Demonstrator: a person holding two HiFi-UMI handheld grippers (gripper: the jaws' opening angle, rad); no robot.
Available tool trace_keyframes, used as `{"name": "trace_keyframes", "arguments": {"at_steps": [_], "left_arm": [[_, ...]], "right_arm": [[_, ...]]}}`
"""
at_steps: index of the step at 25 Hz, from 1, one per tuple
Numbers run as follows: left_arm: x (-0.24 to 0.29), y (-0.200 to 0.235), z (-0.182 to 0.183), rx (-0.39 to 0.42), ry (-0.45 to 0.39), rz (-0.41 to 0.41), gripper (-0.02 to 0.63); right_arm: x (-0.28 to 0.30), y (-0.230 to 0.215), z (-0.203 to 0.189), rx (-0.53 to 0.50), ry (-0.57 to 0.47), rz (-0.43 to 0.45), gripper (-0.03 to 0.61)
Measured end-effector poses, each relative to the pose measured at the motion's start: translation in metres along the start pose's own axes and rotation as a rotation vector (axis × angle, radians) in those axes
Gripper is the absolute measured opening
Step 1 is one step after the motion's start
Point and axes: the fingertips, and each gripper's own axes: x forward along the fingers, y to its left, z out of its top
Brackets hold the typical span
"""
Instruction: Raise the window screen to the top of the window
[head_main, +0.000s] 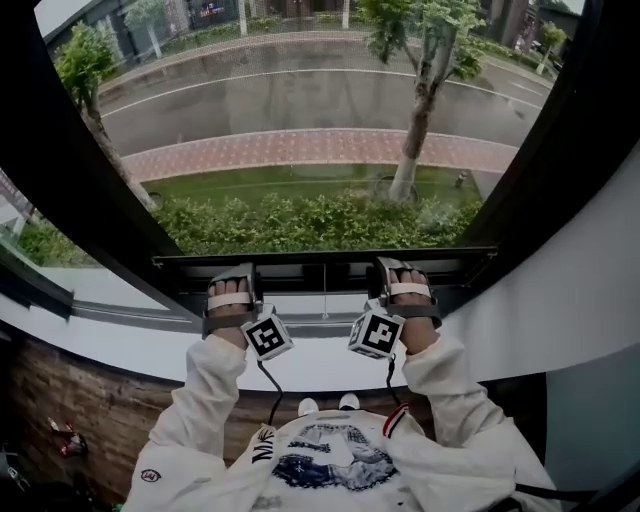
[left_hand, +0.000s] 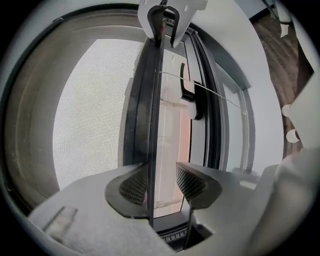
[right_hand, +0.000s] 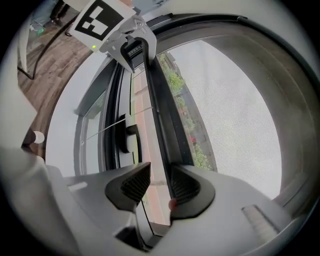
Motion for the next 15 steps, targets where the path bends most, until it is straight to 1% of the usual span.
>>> {"name": "trace_keyframes", "arguments": {"at_steps": [2, 6, 9, 10, 13, 15], "left_arm": [[-0.001, 0.008, 0.001, -0.005, 0.0, 0.007, 0.173], [-0.006, 0.027, 0.001, 0.003, 0.003, 0.046, 0.173], [-0.009, 0.034, 0.002, -0.01, -0.002, 0.037, 0.173], [-0.011, 0.037, 0.002, -0.007, -0.002, 0.046, 0.173], [-0.017, 0.055, 0.001, 0.012, 0.004, 0.114, 0.173], [-0.018, 0.065, 0.002, 0.017, 0.006, 0.128, 0.173]], "right_arm": [[-0.001, -0.01, 0.001, -0.002, -0.001, -0.026, 0.129], [-0.007, -0.03, 0.004, -0.003, -0.009, -0.071, 0.129], [-0.01, -0.037, 0.004, -0.015, 0.0, -0.074, 0.123], [-0.012, -0.04, 0.005, -0.02, -0.004, -0.084, 0.124], [-0.018, -0.054, 0.008, -0.022, -0.021, -0.117, 0.127], [-0.02, -0.062, 0.007, -0.011, -0.016, -0.12, 0.127]]}}
